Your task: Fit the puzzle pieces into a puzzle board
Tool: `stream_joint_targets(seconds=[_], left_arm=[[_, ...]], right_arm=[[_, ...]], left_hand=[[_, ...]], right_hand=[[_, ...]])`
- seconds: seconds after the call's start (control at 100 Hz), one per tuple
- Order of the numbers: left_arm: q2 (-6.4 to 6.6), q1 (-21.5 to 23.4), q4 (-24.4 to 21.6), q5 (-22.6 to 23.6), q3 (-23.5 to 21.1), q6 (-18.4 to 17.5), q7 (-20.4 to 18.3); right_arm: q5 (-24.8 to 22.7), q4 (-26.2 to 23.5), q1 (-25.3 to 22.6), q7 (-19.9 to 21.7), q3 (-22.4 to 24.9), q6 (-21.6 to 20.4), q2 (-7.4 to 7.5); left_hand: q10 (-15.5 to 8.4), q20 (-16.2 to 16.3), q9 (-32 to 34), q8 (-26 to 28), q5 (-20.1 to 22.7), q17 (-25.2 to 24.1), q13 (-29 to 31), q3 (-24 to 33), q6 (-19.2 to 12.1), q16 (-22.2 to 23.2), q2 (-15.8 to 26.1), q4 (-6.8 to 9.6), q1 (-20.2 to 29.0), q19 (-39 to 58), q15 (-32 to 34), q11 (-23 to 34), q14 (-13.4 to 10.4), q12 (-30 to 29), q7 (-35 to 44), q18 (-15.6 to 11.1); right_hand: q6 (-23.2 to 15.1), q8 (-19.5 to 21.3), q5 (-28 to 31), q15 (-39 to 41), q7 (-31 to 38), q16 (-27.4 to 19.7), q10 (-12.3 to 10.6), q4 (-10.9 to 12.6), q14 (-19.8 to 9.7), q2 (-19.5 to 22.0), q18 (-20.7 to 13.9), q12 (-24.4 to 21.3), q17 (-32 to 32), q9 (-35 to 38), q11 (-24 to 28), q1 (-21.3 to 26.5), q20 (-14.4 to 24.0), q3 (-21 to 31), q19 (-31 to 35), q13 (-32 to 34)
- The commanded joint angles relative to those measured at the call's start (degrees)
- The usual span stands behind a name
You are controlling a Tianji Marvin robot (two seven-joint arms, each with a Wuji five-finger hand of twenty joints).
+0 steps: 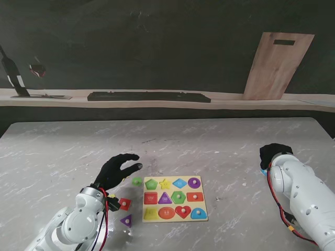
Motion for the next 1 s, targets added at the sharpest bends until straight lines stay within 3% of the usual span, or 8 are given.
stream_joint_targets(seconds=[0.0,0.22,0.99], left_arm=[[-0.11,0.0,0.0,-0.3,0.2,0.3,-0.1],[-0.11,-0.1,0.0,-0.3,0.3,0.5,-0.2],[-0.05,-0.3,0.3,-0.2,0.5,0.7,-0.5]], right_arm=[[0.1,0.2,0.3,0.6,-0.5,0.5,0.15],[0.9,2.4,1.9,0.1,-2.8,1.1,0.27],[7.0,8.3,2.5,-5.4,-5.1,3.9,-0.43]], left_hand=[[-0.1,-0.5,-0.7,-0.3,0.5,-0.6,-0.2,-0.6,-0.3,0.2,2.3,1.29,0.9,-0.3,-0.3,-0.6,0.5,-0.5,-0.8,-9.9],[-0.2,-0.5,-0.7,-0.3,0.5,-0.6,-0.2,-0.6,-0.4,0.2,2.3,1.29,0.9,-0.4,-0.3,-0.5,0.5,-0.5,-0.7,-9.9],[-0.2,-0.5,-0.6,-0.2,0.5,-0.6,-0.3,-0.6,-0.4,0.2,2.3,1.29,0.9,-0.3,-0.3,-0.4,0.5,-0.5,-0.6,-10.0]], right_hand=[[1.0,0.3,0.1,2.1,-0.8,1.0,-0.2,-0.3,-1.1,-2.6,-0.7,0.7,0.9,0.1,2.3,-1.6,1.2,2.1,2.4,1.0],[2.1,0.4,0.7,3.7,-0.5,1.8,0.1,-0.7,-1.5,-4.5,-0.6,1.4,1.5,0.5,4.3,-3.0,1.9,2.5,3.1,1.6],[1.2,0.6,0.9,3.6,0.2,1.5,-0.4,-0.5,-1.1,-3.1,-0.6,1.3,1.3,0.5,4.6,-1.8,2.4,2.6,3.3,1.3]])
